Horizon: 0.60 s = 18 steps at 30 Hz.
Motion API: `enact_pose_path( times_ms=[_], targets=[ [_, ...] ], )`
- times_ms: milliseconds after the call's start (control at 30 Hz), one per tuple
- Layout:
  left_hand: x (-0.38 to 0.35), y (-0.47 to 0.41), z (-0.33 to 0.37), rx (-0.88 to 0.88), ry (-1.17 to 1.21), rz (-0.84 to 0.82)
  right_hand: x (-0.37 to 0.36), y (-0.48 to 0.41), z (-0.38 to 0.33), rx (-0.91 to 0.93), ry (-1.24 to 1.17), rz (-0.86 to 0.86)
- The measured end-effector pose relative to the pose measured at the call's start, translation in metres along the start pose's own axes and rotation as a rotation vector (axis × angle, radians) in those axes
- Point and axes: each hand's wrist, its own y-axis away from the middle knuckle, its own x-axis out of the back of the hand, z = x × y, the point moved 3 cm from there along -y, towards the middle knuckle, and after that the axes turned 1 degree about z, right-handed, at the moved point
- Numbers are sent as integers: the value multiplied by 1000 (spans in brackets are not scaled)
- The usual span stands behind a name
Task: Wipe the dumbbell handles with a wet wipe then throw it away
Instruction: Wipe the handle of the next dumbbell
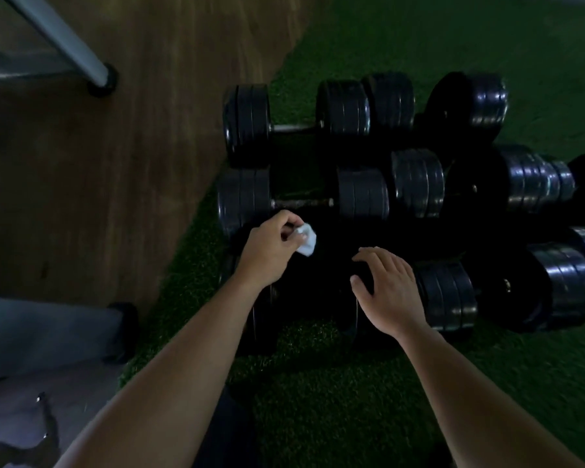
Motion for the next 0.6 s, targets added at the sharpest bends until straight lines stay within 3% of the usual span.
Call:
enact_pose_path(
  times_ms=[133,300,600],
  targets=[
    [16,-22,1,-62,-85,-87,10,-16,-5,-85,-70,-37],
    [15,-64,11,-204,-349,-82,15,-61,-11,-95,-125,62],
    [-10,-135,23,-121,-664,-312,16,-141,19,22,21,161]
  ],
)
